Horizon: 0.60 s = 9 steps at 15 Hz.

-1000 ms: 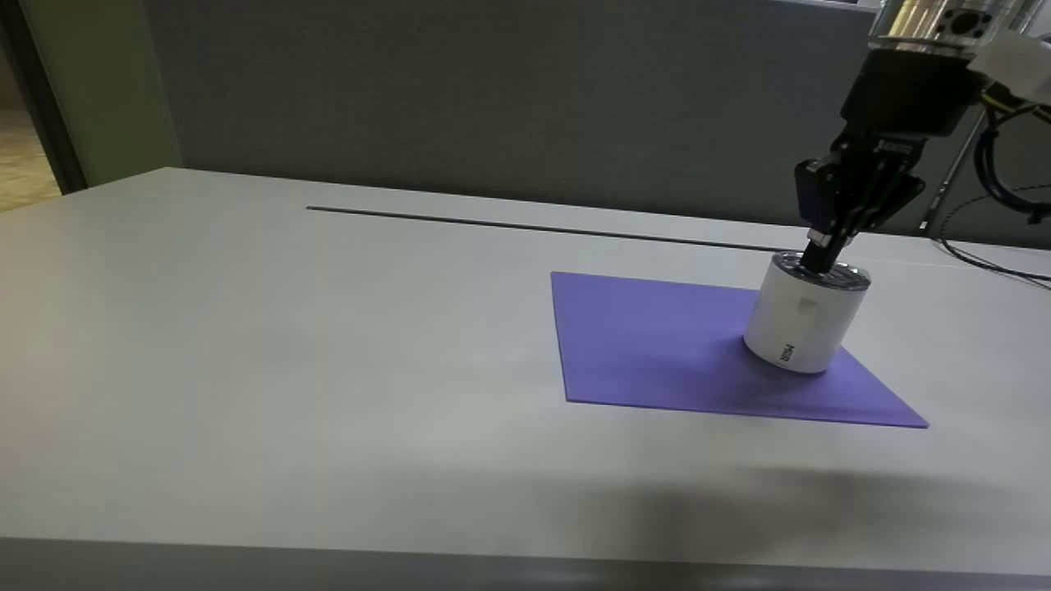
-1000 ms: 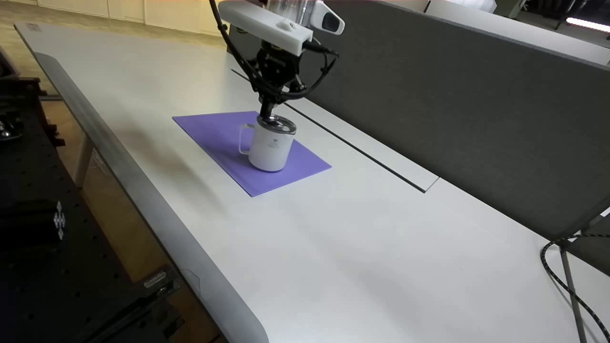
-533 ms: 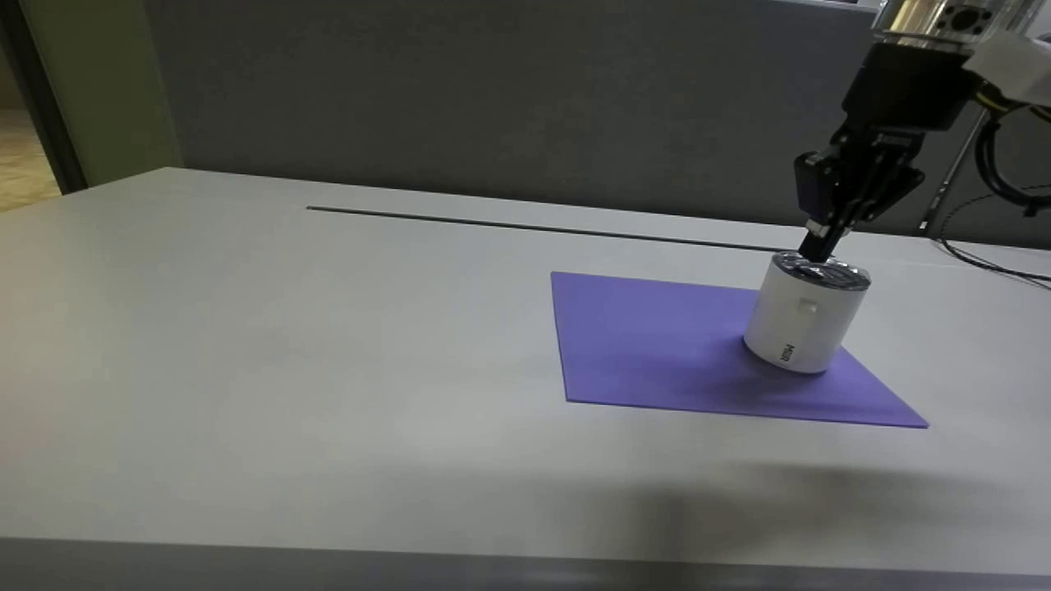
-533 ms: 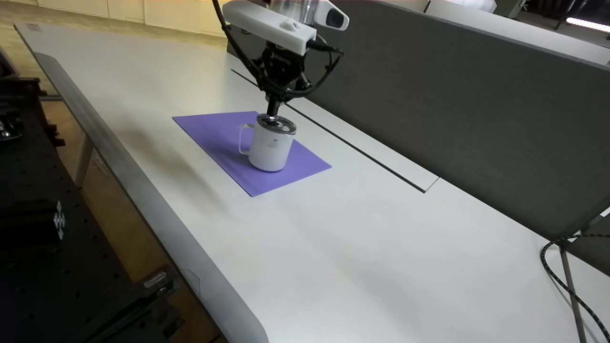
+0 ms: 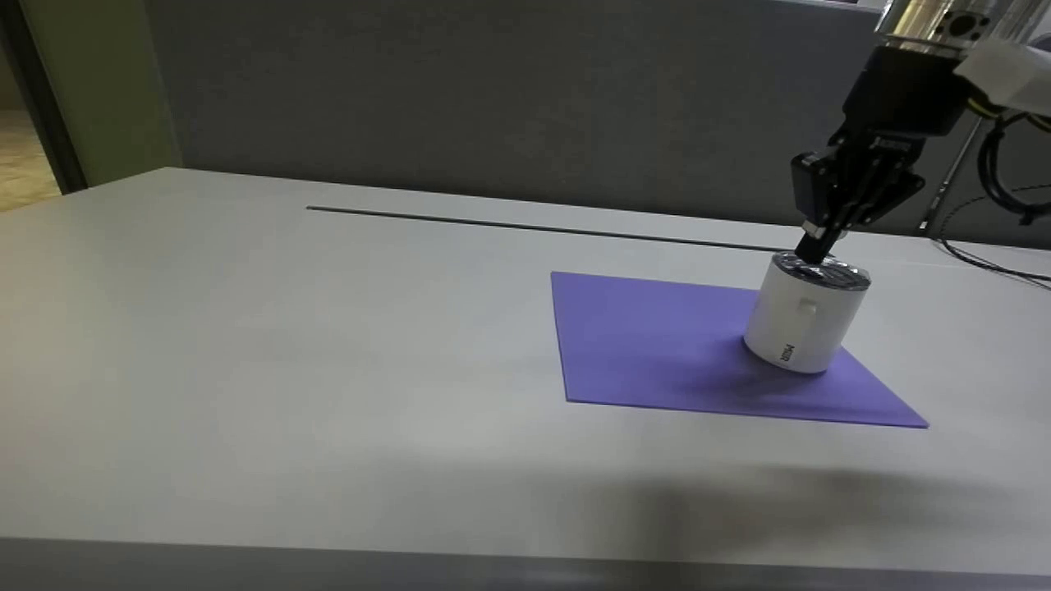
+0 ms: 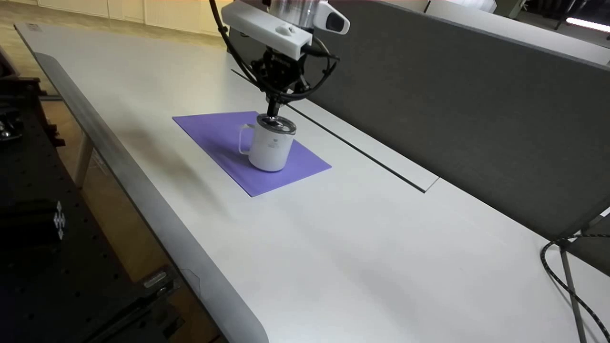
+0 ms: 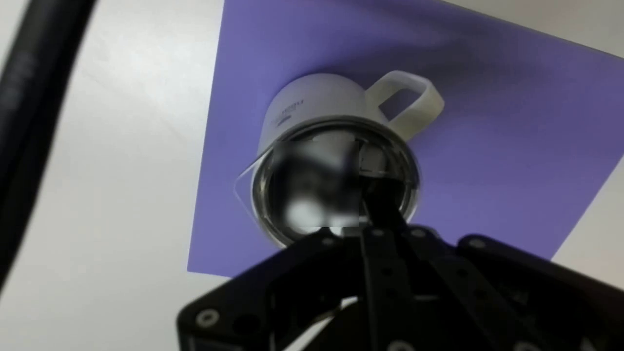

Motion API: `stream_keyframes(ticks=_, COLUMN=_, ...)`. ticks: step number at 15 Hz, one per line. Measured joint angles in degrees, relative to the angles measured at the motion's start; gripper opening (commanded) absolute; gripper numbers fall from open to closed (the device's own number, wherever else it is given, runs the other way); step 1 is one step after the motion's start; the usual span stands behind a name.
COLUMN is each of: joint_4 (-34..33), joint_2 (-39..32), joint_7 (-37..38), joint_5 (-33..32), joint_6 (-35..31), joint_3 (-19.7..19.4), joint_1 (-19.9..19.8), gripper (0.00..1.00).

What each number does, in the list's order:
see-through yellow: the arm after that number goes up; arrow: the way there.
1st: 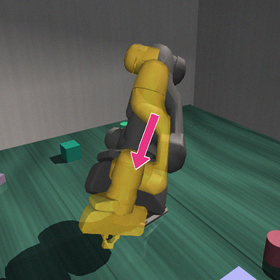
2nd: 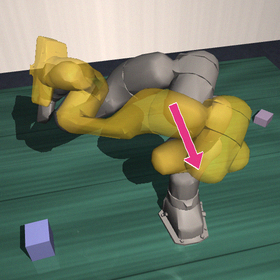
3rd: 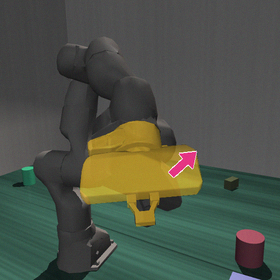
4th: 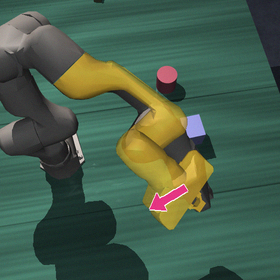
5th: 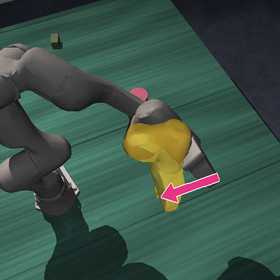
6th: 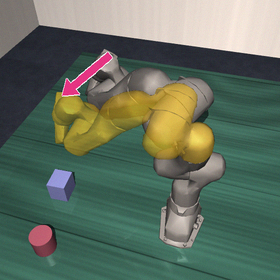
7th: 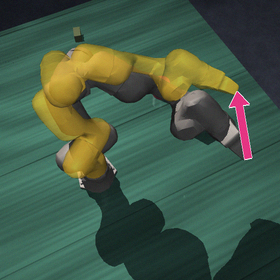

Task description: Slide the lid to close the object

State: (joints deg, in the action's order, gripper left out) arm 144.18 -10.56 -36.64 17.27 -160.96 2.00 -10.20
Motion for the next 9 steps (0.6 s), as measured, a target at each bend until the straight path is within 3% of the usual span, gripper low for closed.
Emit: stream_keyframes(ticks=9, joint_4=-0.02, joint_2=-1.4, joint_7=-0.7, joint_5=4.6, joint_6=-0.3, joint_3=1.83, joint_1=-2.54, gripper=0.0)
